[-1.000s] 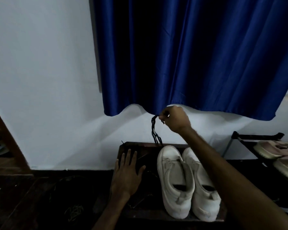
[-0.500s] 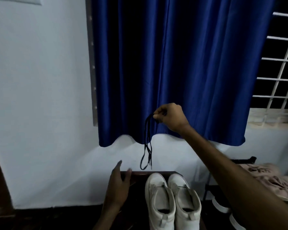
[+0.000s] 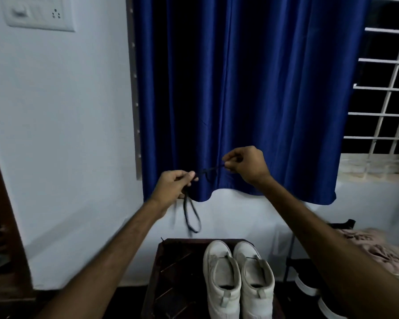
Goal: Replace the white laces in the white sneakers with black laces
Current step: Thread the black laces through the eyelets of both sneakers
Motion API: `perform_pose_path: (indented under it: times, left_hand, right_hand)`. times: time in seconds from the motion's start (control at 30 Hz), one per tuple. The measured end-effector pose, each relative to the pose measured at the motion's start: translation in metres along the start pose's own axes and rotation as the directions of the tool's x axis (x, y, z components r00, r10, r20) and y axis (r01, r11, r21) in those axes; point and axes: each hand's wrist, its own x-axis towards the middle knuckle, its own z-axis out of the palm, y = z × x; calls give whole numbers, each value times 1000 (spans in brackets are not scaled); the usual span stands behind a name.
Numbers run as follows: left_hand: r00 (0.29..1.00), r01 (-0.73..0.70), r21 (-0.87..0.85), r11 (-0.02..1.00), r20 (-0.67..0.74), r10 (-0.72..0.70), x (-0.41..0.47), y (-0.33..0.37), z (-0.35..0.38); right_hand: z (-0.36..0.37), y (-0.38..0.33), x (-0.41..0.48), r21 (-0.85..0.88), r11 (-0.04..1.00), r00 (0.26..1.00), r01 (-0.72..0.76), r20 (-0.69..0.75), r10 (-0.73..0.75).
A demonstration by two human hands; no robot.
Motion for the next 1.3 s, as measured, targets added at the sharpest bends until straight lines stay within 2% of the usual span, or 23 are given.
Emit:
perform_pose_path:
  times: [0.17,0.23,0.3,0.33,0.4,0.47,0.5,0.57,0.6,0.67,0.73,0.83,0.9,1.0,1.03,1.13,1.17,1.23,1.3]
  left_hand:
    - [997,47,102,994,60,-53,-3,8,-21]
    - [997,8,154,988,71,-19,-4,9,-25]
    - [994,-88,281,956,81,68,-1,9,-29]
    - [989,-144,404,903,95,116,0,9,-32]
    - [977,-213,698,683,156,145,0,10,-41]
    - [976,-219,844,490,187,114,2,6,-52]
    - [979,-203,866,457,178,99,2,3,-58]
    - [985,-171,844,508,146,90,3,-4,-68]
    - [986,-165,779,605,144,84,3,-7,-72]
    - [989,-109,500,859,141,43,1,-8,-75]
    - [993,-4,329,944,116,-37,-2,-9,-77]
    - [983,111,324,939,104,-152,-1,-21,-84]
    - [964,105,435,894,178,-200,-2,-30,-92]
    - [889,113,596,795,297,-348,-7,-38,-107]
    - [877,133,593,795,303,-372,-9,-40,-114]
    - [892,247,378,892,271,-362,-12,-50,-132]
    - [897,260,353,899,255,-360,-13,-54,-136]
    - [900,239,464,853,224,-374,-14,-63,-136]
    - [907,149,676,721,197,-373,-12,-70,-133]
  right_hand:
    - [-10,12,-5,-100,995,995,3,-95,-12]
    - [-9,12,-9,-111,994,997,8,-70,-16]
    - [-7,11,-12,-132,991,998,25,-62,-33]
    - [-6,11,-12,-131,991,996,25,-80,-36]
    - [-10,12,-11,-128,992,989,2,-144,-20]
    - [-19,17,-8,-145,989,976,-40,-218,7]
    - [-24,21,-8,-143,987,968,-69,-247,32]
    - [-31,32,-8,-104,984,953,-144,-282,110]
    - [-32,39,-9,-58,980,941,-191,-294,166]
    - [-32,55,-10,103,949,893,-298,-322,315]
    - [-30,68,-17,295,875,831,-385,-301,467]
    - [-26,86,-24,364,827,811,-429,-248,530]
    - [-24,96,-25,255,877,843,-406,-266,468]
    - [-32,110,-23,58,930,886,-363,-288,364]
    - [-36,113,-23,32,931,889,-362,-288,356]
    - [-47,118,-22,5,934,894,-357,-289,343]
    - [-49,118,-21,-23,936,901,-350,-280,330]
    - [-52,114,-17,-127,947,930,-296,-263,256]
    - [-53,106,-13,-218,951,953,-221,-255,164]
